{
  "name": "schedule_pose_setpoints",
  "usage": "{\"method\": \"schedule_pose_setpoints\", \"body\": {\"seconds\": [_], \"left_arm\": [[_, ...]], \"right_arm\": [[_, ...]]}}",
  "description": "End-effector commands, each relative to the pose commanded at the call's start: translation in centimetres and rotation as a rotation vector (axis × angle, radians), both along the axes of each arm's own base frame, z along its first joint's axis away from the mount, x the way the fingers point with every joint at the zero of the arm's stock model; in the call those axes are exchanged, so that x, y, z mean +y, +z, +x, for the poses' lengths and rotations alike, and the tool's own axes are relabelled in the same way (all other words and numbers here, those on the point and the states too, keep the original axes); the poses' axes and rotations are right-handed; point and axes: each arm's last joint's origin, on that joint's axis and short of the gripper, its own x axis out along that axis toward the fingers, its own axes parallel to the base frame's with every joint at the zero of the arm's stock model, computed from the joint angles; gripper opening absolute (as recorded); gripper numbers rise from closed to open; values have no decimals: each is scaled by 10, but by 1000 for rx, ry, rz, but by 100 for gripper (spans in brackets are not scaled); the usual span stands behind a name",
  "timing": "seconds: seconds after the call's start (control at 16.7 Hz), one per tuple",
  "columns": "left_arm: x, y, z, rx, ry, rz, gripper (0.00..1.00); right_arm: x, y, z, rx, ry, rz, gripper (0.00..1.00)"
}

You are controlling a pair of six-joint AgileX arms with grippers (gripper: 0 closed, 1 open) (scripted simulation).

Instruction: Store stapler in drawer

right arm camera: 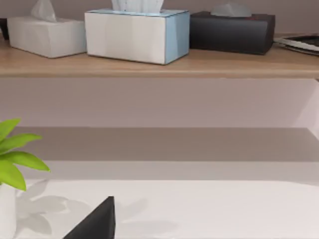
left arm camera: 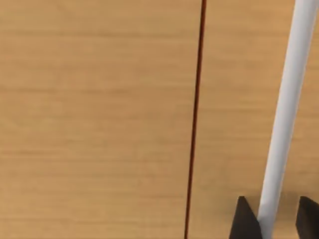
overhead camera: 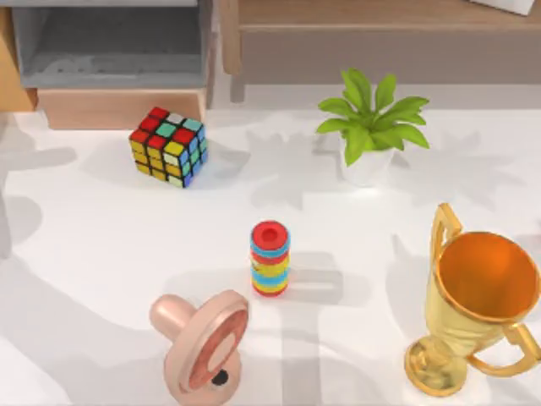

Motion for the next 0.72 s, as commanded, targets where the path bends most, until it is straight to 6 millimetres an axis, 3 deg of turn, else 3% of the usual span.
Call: {"method": "schedule_pose_setpoints", "body": {"seconds": [0.36,0.72], "left_arm": [[0,0,0,0,0,0,98],[0,0,0,0,0,0,100]], "right_arm": [[0,0,0,0,0,0,100],[0,0,0,0,0,0,100]]}}
